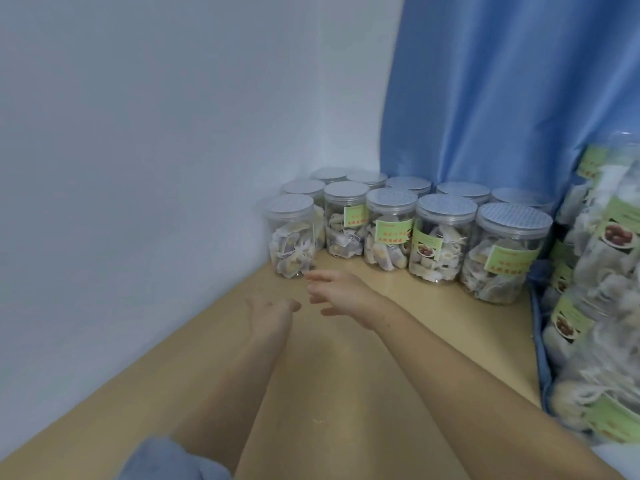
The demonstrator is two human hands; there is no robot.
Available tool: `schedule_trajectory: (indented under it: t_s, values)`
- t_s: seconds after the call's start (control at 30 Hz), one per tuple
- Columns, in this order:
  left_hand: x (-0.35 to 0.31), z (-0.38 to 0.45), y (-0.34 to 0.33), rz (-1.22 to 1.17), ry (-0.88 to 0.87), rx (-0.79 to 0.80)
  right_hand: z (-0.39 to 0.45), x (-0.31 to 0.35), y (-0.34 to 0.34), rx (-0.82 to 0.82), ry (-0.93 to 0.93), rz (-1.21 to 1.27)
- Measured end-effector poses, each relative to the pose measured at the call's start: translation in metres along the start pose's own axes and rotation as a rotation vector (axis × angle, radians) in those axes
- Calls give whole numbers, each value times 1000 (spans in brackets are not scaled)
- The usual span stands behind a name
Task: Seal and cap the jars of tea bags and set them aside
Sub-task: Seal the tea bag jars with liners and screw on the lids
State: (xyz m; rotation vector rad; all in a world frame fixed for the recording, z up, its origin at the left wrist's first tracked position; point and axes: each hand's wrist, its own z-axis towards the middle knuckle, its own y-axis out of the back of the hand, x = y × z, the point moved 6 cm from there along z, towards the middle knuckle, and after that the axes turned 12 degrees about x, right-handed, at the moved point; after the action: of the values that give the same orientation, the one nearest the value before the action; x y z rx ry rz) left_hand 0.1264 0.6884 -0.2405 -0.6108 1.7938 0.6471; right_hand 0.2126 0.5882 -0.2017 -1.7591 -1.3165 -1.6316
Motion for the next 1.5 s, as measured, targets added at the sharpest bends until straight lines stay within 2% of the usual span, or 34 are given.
schedule_trajectory:
  t_s: [0.2,0.5,0.67,0.87,1.1,1.3,1.5]
  values:
    - [-19,-63,-32,-27,-113,163,-43,10,-17,-17,62,19]
    - [-1,-163,-57,-96,-161,97,-147,-21,-18,-131,191,72]
    - [6,-241,-79,-57,-279,102,-227,-36,-16,-127,297,101]
    - [1,-354,-113,91,-486,165,-346,-44,1,-143,445,-36]
    - [16,-460,-184,58,-495,255,-463,-76,41,-176,465,-114]
    - [-19,-478,-226,77,-522,317,-490,-65,95,-261,509,-120]
    - [-56,-432,-240,44,-462,284,-458,-53,145,-407,459,-135]
